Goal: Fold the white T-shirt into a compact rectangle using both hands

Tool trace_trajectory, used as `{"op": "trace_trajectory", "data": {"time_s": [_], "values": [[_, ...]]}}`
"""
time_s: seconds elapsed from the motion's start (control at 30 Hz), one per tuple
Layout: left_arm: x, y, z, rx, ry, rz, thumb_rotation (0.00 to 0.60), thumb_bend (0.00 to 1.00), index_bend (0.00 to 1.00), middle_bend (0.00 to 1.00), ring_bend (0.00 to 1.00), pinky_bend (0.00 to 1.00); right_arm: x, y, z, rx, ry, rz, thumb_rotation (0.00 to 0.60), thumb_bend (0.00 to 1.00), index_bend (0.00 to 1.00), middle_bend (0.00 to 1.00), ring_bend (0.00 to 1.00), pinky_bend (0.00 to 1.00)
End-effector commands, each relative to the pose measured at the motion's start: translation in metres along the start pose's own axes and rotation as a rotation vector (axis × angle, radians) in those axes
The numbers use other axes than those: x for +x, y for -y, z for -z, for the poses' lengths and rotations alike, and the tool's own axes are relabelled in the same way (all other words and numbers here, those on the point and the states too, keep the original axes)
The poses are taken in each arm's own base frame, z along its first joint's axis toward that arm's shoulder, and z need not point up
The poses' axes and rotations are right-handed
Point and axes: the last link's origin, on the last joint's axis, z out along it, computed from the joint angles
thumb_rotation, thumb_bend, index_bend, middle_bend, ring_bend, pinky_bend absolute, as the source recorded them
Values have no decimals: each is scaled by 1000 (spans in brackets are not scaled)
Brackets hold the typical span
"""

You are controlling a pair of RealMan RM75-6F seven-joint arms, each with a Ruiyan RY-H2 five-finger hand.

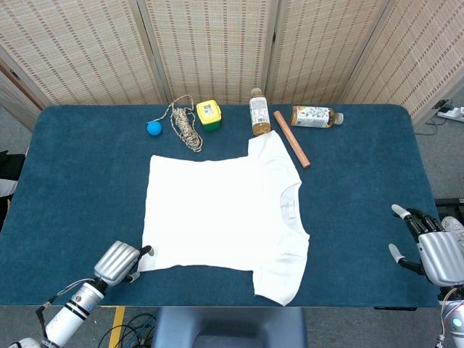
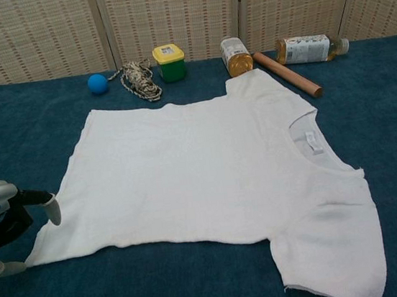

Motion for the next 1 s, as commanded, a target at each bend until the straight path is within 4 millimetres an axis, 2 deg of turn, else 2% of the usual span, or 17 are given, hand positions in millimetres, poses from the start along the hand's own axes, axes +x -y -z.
{"op": "trace_trajectory", "data": {"time_s": [0.03,0.47,1.0], "values": [[-3,-1,-3,5,5,0,600,203,412,872,793,972,0,0,0,1,1,0,600,346,100,262,204,222],[-12,-1,-13,23,21,-3,600,202,429,879,798,975,-1,-1,-1,-5,7,5,600,346,100,262,204,222],[-13,-2,-24,40,13,27,600,202,449,884,805,976,-3,-4,0,-21,16,6,600,346,100,262,206,222]]}}
